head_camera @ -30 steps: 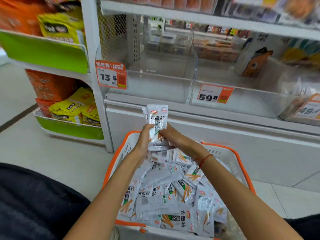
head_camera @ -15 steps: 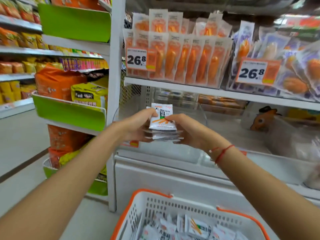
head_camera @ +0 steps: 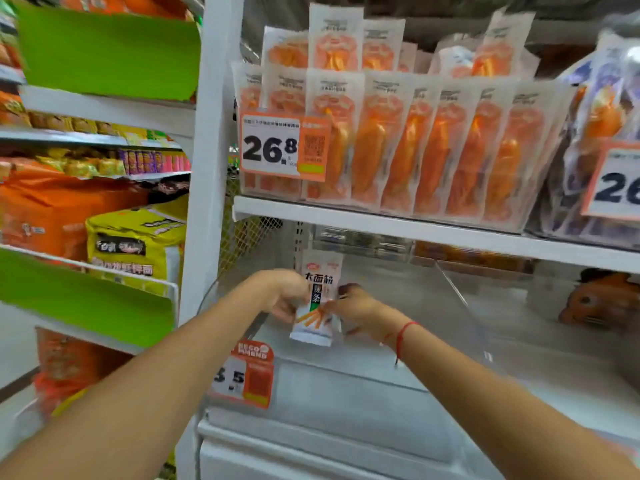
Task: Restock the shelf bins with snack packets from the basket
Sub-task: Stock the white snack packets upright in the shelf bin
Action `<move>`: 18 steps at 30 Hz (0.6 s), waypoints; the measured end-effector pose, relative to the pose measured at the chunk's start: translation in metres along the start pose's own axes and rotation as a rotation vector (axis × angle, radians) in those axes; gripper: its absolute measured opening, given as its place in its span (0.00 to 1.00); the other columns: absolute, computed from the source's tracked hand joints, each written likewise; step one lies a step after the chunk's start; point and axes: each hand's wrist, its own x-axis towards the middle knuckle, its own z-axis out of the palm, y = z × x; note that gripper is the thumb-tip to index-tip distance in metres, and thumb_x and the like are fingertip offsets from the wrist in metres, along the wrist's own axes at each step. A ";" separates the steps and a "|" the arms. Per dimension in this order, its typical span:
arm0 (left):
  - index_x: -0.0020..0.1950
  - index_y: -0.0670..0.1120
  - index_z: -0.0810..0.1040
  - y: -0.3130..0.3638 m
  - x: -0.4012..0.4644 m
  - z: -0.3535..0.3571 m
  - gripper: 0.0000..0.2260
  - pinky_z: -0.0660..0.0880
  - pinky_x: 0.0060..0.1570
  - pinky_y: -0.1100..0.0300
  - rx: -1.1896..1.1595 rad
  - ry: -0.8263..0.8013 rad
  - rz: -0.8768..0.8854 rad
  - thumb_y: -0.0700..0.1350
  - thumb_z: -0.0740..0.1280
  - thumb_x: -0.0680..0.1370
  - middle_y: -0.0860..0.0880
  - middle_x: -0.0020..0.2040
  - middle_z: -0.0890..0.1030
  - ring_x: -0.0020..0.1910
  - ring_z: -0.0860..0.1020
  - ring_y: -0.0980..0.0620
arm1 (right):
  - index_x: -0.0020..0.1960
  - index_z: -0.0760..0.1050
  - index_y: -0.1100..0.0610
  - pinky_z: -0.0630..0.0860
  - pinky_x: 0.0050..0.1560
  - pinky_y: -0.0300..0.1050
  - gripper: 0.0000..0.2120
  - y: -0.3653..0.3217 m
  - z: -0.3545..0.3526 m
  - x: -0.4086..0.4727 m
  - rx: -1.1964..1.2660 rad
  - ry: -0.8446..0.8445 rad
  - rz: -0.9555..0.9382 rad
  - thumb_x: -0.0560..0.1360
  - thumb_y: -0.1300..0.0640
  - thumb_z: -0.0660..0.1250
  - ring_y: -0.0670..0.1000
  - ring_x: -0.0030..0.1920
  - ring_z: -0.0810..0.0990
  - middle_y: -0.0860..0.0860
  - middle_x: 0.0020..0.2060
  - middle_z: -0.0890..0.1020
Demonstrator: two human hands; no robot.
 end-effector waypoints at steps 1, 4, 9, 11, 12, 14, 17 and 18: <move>0.63 0.38 0.71 -0.004 0.013 0.000 0.11 0.75 0.55 0.55 0.059 0.017 -0.022 0.37 0.57 0.81 0.41 0.53 0.78 0.48 0.78 0.46 | 0.62 0.74 0.64 0.75 0.38 0.37 0.15 0.004 0.006 0.015 -0.040 0.018 -0.032 0.77 0.61 0.66 0.48 0.44 0.77 0.58 0.59 0.79; 0.67 0.37 0.68 -0.014 0.047 -0.004 0.15 0.74 0.58 0.54 0.176 0.080 -0.088 0.38 0.60 0.81 0.39 0.62 0.76 0.53 0.78 0.45 | 0.60 0.77 0.60 0.75 0.56 0.43 0.15 0.011 0.021 0.049 -0.180 0.036 -0.071 0.75 0.57 0.68 0.55 0.57 0.79 0.58 0.60 0.79; 0.70 0.39 0.65 -0.019 0.081 -0.008 0.17 0.75 0.58 0.55 0.140 0.193 -0.062 0.36 0.58 0.81 0.39 0.67 0.71 0.63 0.75 0.42 | 0.60 0.75 0.58 0.76 0.52 0.44 0.19 0.017 0.033 0.094 -0.328 0.151 -0.084 0.73 0.50 0.70 0.58 0.56 0.79 0.57 0.58 0.79; 0.69 0.39 0.67 -0.020 0.087 -0.010 0.16 0.77 0.50 0.56 0.106 0.216 -0.026 0.37 0.59 0.81 0.39 0.66 0.73 0.61 0.76 0.42 | 0.58 0.75 0.59 0.77 0.54 0.47 0.20 0.015 0.035 0.106 -0.325 0.176 -0.077 0.72 0.49 0.71 0.59 0.55 0.79 0.57 0.57 0.79; 0.68 0.39 0.68 -0.021 0.089 -0.011 0.15 0.77 0.48 0.56 0.102 0.224 -0.024 0.36 0.59 0.81 0.39 0.65 0.73 0.61 0.76 0.42 | 0.57 0.75 0.60 0.77 0.53 0.46 0.18 0.013 0.037 0.111 -0.301 0.176 -0.078 0.72 0.50 0.71 0.59 0.55 0.79 0.58 0.56 0.79; 0.66 0.37 0.69 -0.022 0.091 -0.012 0.14 0.77 0.50 0.57 0.173 0.270 -0.028 0.35 0.59 0.80 0.39 0.65 0.73 0.61 0.76 0.42 | 0.55 0.74 0.61 0.74 0.49 0.44 0.14 0.009 0.039 0.115 -0.256 0.165 -0.068 0.74 0.54 0.70 0.59 0.56 0.79 0.58 0.56 0.79; 0.64 0.38 0.71 -0.021 0.086 -0.016 0.13 0.74 0.53 0.59 0.616 0.425 0.026 0.38 0.62 0.79 0.41 0.62 0.76 0.59 0.77 0.44 | 0.54 0.72 0.60 0.74 0.50 0.46 0.13 0.009 0.047 0.121 -0.208 0.190 -0.072 0.74 0.55 0.69 0.59 0.57 0.78 0.59 0.57 0.79; 0.64 0.39 0.70 -0.019 0.082 -0.017 0.14 0.73 0.52 0.60 0.808 0.471 0.057 0.39 0.63 0.79 0.42 0.61 0.76 0.59 0.76 0.45 | 0.55 0.73 0.61 0.74 0.50 0.46 0.14 0.009 0.050 0.123 -0.206 0.195 -0.082 0.73 0.55 0.70 0.59 0.57 0.79 0.59 0.56 0.79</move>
